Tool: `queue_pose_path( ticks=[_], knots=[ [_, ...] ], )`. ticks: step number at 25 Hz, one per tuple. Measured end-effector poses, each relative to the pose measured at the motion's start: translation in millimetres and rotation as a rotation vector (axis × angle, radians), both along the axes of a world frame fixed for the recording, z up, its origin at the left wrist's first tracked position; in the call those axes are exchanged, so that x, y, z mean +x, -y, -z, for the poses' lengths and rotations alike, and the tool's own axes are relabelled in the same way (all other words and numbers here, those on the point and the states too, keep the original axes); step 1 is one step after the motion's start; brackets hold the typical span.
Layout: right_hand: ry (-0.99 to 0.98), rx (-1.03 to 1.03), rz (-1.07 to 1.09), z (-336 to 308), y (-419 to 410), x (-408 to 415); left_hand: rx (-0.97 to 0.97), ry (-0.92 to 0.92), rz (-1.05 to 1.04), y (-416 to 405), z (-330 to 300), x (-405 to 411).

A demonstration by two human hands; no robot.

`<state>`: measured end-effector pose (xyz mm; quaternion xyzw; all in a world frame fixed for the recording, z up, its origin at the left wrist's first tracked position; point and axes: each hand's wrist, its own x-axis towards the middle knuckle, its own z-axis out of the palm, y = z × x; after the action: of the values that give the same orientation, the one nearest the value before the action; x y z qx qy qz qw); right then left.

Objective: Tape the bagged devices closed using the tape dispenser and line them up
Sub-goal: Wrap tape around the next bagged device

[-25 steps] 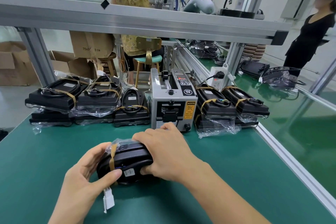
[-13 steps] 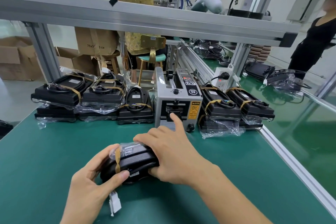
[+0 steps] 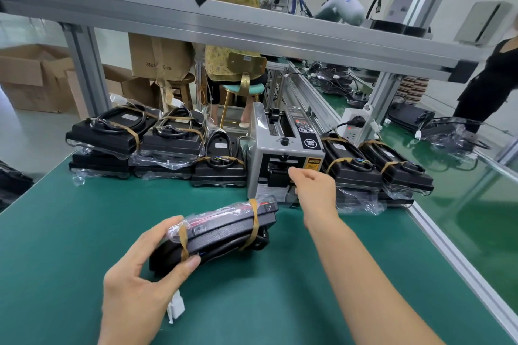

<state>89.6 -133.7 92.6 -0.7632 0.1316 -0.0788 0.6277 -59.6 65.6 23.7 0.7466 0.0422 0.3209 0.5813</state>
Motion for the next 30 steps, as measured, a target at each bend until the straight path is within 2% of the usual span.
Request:
queue_pose_path(
  ticks=[15,19,21,23,25,30],
  knots=[
    [-0.088,0.131,0.296,10,-18,35,-0.032,0.012,-0.022,0,-3,0],
    [-0.08,0.209,0.149,-8,-23,8,-0.045,0.01,-0.007,1,-7,-3],
    [0.048,0.21,-0.03,-19,-30,-24,-0.028,0.013,-0.016,2,-8,-3],
    [0.238,0.147,-0.218,-23,-36,-61,-0.035,0.002,-0.023,4,-9,-3],
    [0.363,-0.013,-0.358,-18,-38,-94,-0.027,-0.002,-0.032,6,-9,-5],
    [0.417,-0.442,-0.424,5,-44,-126,0.066,0.011,-0.037,18,-15,-15]
  ],
)
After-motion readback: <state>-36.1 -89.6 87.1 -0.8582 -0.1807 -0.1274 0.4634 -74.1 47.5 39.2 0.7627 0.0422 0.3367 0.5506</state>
